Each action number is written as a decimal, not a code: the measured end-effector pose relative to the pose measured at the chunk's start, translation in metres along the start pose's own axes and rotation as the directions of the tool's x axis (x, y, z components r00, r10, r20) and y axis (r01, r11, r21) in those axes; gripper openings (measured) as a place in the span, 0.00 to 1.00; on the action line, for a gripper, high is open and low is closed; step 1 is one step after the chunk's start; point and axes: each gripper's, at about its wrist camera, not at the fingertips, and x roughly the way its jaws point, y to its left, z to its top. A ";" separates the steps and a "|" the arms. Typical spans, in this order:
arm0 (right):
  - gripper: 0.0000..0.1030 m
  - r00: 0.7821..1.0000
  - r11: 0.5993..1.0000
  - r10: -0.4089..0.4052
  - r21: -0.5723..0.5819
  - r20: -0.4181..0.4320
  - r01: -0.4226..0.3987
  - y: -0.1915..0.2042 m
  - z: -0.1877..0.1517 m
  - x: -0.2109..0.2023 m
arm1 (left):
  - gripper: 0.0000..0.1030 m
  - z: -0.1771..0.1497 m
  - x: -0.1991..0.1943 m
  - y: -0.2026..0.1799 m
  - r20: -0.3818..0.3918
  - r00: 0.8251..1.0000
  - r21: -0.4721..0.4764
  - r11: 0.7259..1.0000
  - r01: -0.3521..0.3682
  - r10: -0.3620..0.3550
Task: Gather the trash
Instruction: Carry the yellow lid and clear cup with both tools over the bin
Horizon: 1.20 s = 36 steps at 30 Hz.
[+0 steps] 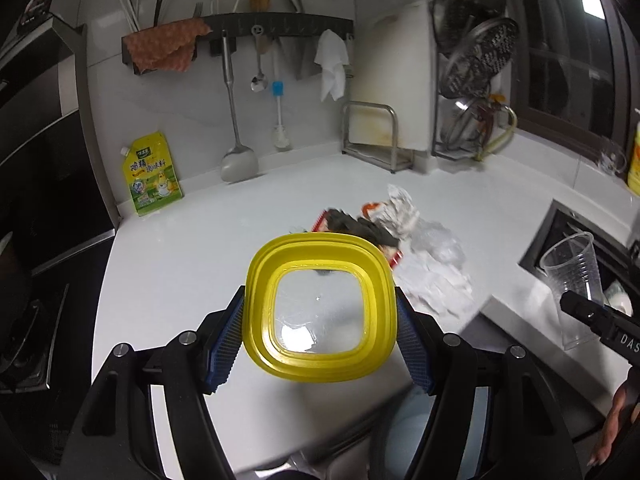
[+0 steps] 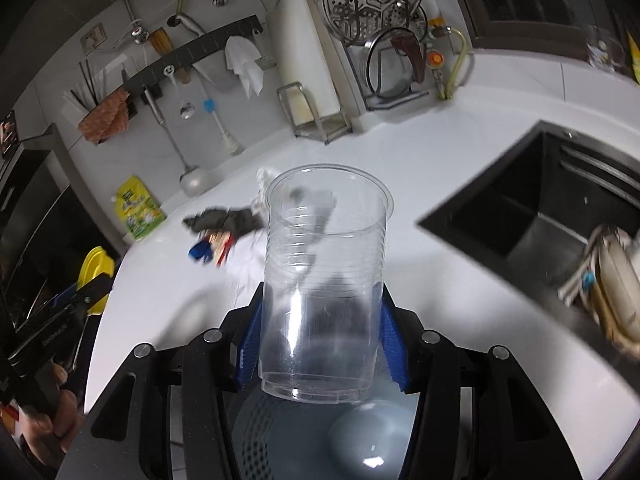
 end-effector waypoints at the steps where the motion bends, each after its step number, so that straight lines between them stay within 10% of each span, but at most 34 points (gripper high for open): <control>1: 0.49 1.000 1.000 -0.003 0.001 -0.004 0.003 0.001 -0.006 -0.003 | 0.65 -0.007 -0.004 -0.004 -0.003 1.000 0.005 1.000 0.003 -0.003; 36: 0.51 0.987 0.996 -0.083 -0.056 -0.138 0.075 -0.020 -0.123 -0.032 | 0.66 -0.124 -0.011 -0.082 -0.179 0.974 0.020 0.989 0.146 -0.140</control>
